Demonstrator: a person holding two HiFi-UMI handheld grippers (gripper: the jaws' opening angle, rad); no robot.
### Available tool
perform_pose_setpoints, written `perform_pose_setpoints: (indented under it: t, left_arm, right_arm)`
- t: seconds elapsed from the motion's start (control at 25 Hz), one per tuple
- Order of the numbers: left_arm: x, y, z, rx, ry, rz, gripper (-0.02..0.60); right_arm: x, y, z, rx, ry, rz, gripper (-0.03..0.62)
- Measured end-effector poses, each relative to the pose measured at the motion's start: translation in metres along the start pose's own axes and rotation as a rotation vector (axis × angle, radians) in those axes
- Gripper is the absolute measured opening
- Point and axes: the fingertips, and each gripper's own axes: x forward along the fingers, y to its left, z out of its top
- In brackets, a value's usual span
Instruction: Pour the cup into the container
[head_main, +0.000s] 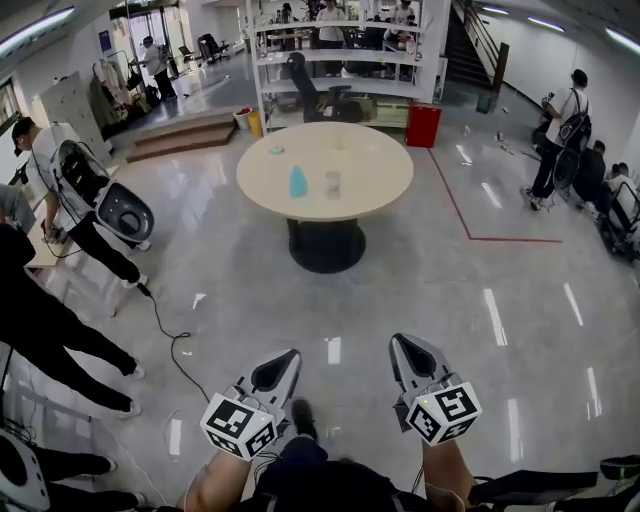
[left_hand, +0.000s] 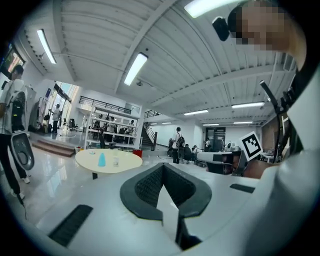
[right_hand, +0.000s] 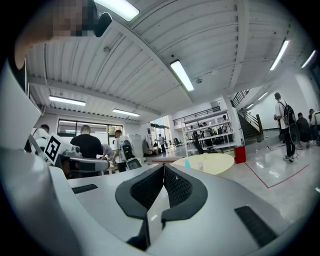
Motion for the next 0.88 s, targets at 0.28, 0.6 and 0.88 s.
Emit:
perform_pose_setpoints:
  t: [0.28,0.6,0.88]
  left_arm:
    - [0.078,0.099,0.01,-0.018,-0.013,-0.035,0.0]
    - [0.175,0.22,0.045,-0.041,-0.033,-0.122,0.0]
    - [0.274,0.299,0.052,-0.026,-0.008,-0.083,0.0]
  right_arm:
    - [0.103,-0.037,0.001,-0.022,-0.002,-0.047,0.005]
    - [0.256,-0.084,0.029,-0.012,-0.042,-0.126,0.005]
    - [0.376,-0.15,0.024,-0.022,-0.015,-0.059,0.005]
